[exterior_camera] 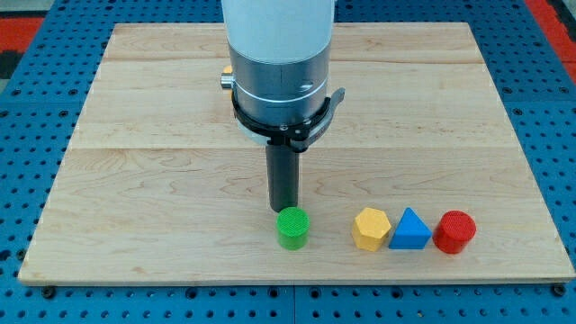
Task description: Push the blue cube away from the red star
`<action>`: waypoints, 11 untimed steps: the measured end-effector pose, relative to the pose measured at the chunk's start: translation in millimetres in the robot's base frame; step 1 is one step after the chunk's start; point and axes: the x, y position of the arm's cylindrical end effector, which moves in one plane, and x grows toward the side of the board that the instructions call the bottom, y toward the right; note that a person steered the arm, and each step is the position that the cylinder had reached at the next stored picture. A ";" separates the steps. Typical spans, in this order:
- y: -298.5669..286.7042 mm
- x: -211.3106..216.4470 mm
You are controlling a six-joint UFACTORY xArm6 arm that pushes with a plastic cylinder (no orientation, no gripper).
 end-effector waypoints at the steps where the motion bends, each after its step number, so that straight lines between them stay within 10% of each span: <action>1: -64.1 31.2; 5: -17.9 44.7; 7: -66.8 -63.4; 9: 16.4 -133.1; 11: -84.8 -172.8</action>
